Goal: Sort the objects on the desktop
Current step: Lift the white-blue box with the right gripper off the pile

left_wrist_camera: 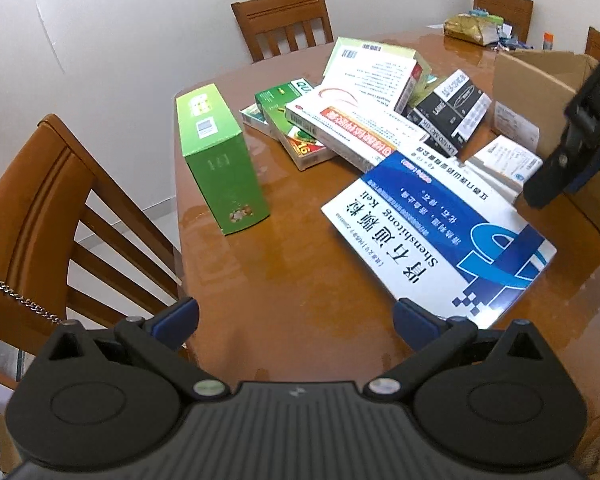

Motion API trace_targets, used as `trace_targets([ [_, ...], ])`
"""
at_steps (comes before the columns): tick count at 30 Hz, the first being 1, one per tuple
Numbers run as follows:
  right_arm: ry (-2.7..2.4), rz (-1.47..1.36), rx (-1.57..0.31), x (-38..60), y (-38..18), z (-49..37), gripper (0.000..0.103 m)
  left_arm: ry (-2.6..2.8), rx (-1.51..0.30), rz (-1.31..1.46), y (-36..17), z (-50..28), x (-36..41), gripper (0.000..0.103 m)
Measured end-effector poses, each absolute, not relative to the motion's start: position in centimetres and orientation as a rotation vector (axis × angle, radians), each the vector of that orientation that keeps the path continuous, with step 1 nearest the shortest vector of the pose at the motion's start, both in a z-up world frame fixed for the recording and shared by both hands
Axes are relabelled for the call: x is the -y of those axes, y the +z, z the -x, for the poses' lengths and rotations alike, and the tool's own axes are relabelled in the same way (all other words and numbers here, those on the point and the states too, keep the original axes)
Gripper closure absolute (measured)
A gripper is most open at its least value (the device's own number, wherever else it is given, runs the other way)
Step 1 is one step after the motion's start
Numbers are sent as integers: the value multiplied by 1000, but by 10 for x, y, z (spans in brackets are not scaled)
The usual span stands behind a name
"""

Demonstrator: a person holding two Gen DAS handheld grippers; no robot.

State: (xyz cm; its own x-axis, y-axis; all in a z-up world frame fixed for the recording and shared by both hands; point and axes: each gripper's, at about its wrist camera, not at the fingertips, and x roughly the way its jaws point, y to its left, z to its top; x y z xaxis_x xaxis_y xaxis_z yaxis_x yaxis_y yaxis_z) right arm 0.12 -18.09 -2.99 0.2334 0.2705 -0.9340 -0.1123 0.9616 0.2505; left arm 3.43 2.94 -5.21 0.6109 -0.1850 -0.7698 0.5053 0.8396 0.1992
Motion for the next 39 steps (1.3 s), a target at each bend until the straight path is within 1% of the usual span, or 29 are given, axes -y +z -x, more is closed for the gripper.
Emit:
trace_targets([
  [2, 271, -125, -1293, 177, -28, -2, 37, -400, -821, -442, -55, -34, -28, 0],
  [4, 280, -107, -1281, 170, -26, -4, 37, -393, -817, -452, -57, -33, -28, 0],
  [7, 275, -69, -1261, 156, -24, -5, 27, -397, -826, -453, -60, -30, -28, 0],
  [9, 285, -20, -1237, 141, -23, -5, 27, -403, -828, -455, -61, -27, -28, 0],
  [10, 289, -1, -1229, 134, -22, -5, 25, -405, -828, -456, -61, -25, -28, 0],
  [11, 289, 19, -1223, 127, -23, -6, 20, -407, -829, -457, -62, -23, -28, 0],
  [15, 285, 105, -1202, 98, -26, -8, 14, -422, -833, -463, -64, -14, -32, 0],
  [17, 274, 139, -1192, 86, -29, -9, 9, -428, -834, -469, -65, -9, -36, 0],
  [28, 185, 189, -1199, 57, -57, -3, 6, -412, -841, -460, -70, -5, -62, 0],
  [35, 138, 298, -1195, 36, -68, -1, 2, -408, -828, -440, -70, -5, -74, 0],
  [39, 114, 349, -1195, 28, -73, -1, 2, -397, -827, -425, -69, -7, -82, 0],
])
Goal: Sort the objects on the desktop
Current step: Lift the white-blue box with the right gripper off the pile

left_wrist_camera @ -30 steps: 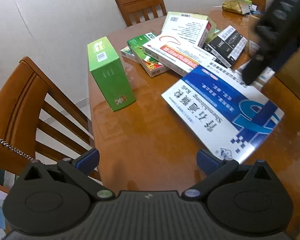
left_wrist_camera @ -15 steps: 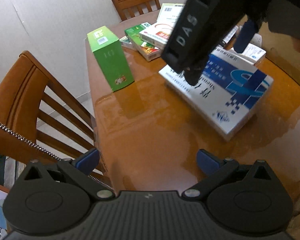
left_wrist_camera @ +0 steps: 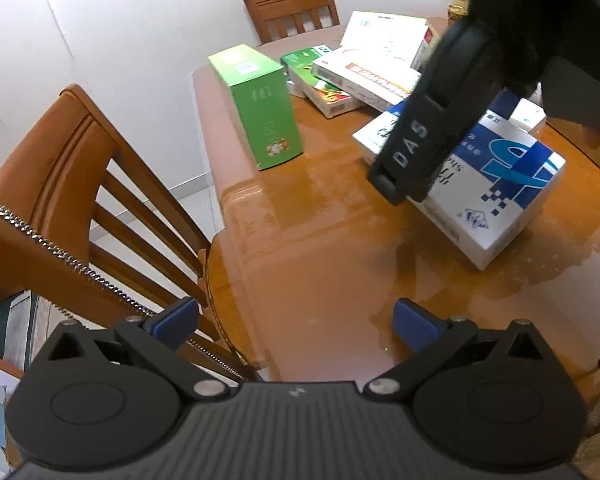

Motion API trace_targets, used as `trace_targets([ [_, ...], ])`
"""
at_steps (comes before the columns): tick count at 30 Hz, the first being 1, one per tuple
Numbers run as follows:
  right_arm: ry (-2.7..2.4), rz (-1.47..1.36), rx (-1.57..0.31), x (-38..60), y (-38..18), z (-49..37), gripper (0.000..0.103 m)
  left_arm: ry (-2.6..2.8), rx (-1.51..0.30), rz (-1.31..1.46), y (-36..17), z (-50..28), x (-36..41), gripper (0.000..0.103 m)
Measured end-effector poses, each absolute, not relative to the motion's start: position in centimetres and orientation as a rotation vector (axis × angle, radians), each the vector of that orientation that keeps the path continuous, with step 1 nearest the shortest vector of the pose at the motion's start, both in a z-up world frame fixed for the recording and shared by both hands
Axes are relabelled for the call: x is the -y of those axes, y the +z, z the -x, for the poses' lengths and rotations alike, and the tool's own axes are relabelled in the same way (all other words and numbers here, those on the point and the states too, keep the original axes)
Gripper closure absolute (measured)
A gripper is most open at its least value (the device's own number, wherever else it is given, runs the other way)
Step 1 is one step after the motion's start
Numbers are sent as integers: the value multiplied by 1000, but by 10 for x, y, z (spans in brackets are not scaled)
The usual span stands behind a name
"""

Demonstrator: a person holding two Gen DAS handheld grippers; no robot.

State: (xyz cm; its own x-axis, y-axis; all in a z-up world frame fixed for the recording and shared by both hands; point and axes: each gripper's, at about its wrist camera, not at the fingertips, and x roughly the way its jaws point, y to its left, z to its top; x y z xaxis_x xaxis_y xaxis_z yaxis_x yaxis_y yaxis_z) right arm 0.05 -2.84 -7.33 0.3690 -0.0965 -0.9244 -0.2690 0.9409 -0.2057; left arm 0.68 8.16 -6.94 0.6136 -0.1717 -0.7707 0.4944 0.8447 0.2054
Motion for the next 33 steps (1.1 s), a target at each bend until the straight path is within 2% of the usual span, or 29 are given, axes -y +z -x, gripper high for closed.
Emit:
trace_targets([
  [10, 71, 464, -1148, 20, -78, 6, 2, -399, -819, -427, -67, -8, -87, 0],
  [33, 68, 483, -1122, 23, -80, 6, 3, -409, -825, -463, -70, -8, -85, 0],
])
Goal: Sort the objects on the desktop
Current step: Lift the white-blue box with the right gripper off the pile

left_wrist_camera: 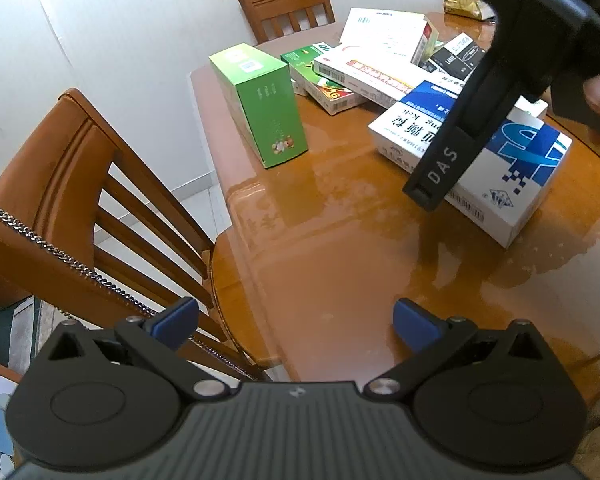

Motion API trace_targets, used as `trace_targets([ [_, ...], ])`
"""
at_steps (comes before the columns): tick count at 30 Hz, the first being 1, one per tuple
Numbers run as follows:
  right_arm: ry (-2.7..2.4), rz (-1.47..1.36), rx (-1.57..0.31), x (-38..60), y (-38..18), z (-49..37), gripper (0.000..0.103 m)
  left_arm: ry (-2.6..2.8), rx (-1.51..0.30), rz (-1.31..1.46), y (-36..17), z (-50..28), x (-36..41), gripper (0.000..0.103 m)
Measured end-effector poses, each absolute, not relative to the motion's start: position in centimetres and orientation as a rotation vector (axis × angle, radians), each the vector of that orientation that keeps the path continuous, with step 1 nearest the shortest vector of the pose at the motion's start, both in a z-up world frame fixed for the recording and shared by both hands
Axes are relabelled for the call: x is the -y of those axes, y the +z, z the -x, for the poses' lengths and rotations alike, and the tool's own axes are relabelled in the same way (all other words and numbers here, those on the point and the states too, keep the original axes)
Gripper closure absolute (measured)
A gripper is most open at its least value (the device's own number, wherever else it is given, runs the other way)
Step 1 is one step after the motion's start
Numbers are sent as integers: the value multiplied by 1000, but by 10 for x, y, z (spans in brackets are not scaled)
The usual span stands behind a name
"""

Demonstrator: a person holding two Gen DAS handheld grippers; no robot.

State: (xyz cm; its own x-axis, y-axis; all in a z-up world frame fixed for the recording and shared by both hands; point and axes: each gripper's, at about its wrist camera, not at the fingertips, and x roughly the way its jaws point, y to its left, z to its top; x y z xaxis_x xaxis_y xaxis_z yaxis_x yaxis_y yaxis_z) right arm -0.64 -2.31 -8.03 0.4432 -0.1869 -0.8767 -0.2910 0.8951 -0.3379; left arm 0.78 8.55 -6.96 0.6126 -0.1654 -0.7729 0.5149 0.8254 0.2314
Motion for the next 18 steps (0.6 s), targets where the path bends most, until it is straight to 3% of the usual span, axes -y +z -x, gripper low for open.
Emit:
trace_targets([
  [18, 111, 395, -1126, 47, -62, 0, 3, -429, -824, -489, -69, -9, -68, 0],
])
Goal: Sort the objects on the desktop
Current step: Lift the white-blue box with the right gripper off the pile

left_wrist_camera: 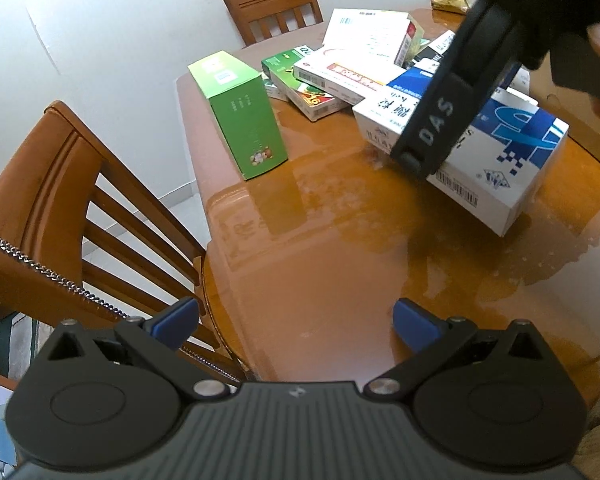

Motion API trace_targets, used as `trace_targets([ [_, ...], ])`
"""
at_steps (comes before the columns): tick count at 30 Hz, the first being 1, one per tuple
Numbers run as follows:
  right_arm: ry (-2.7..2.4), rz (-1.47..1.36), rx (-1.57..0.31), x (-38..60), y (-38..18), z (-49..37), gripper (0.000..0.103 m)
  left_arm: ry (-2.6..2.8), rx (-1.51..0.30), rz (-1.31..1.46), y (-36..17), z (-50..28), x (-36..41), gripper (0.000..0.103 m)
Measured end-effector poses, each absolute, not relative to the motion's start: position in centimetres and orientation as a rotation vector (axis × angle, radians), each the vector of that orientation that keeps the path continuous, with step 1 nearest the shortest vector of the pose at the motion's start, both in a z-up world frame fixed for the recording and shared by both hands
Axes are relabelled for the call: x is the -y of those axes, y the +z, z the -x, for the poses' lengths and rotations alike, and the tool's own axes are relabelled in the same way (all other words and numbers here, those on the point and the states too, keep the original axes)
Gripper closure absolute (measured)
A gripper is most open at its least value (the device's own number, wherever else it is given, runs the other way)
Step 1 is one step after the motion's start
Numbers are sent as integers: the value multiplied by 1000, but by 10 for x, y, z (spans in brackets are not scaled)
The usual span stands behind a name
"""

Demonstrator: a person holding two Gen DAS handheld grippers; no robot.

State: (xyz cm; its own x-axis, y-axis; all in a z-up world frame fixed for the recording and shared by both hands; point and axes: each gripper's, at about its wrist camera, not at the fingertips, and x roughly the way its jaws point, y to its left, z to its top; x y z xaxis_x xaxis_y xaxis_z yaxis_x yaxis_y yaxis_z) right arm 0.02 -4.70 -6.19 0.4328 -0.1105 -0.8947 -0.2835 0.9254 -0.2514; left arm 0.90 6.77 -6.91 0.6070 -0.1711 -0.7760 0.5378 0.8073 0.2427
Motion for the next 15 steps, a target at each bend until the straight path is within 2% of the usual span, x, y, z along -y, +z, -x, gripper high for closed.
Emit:
trace_targets([
  [15, 153, 177, -1169, 82, -47, 2, 3, -458, -814, -477, -69, -5, -51, 0],
])
